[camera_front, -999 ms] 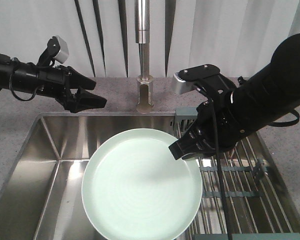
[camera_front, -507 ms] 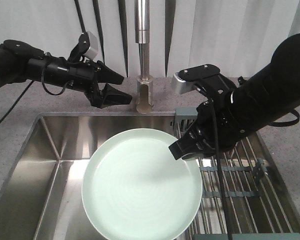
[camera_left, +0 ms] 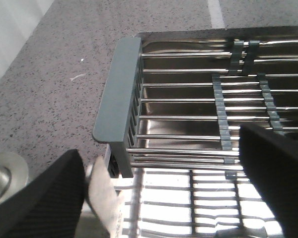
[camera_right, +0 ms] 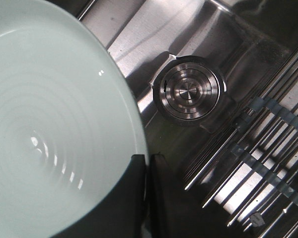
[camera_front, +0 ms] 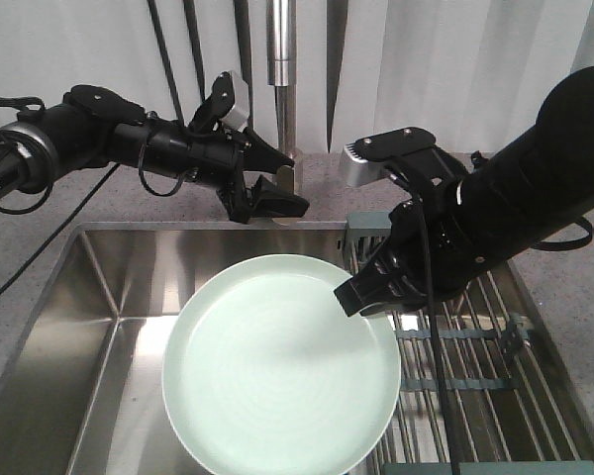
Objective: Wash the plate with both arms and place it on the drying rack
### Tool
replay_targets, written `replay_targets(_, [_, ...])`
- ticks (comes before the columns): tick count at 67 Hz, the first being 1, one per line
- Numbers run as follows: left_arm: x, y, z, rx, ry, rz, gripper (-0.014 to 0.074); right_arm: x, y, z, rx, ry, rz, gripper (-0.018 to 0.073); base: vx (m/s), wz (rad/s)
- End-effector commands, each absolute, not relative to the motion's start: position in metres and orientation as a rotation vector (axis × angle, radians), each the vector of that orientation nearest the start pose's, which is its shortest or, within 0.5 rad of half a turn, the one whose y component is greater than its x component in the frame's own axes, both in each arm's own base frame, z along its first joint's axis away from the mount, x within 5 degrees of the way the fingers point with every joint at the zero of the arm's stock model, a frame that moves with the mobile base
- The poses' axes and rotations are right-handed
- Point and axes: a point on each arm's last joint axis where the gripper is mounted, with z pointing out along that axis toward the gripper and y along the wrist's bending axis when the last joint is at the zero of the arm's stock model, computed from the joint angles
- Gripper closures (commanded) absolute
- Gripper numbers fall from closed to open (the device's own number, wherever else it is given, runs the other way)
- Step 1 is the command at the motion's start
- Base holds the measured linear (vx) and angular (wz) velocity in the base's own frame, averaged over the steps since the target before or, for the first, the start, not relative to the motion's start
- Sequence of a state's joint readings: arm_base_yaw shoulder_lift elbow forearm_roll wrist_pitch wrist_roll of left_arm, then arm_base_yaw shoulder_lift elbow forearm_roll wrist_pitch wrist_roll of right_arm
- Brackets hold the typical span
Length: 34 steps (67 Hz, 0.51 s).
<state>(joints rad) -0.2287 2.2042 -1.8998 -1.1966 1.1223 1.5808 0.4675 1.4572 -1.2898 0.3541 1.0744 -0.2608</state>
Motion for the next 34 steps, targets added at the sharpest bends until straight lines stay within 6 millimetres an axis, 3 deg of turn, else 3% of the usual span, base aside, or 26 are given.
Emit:
replay_targets(1, [0.438, -0.187, 0.303, 1.32, 1.518, -0.933, 0.0004, 0.247, 0.156, 0.352, -0.809, 2.488, 0.562, 0.0561, 0.0, 0.0])
replay_targets(14, [0.429, -0.188, 0.303, 1.383, 1.493, -1.021, 0.0004, 0.247, 0.156, 0.352, -0.809, 2.488, 0.562, 0.0561, 0.0, 0.0])
replay_targets(34, [0.427, -0.186, 0.302, 1.387, 1.57, -1.017, 0.0004, 0.247, 0.156, 0.352, -0.809, 2.488, 0.562, 0.0561, 0.0, 0.0])
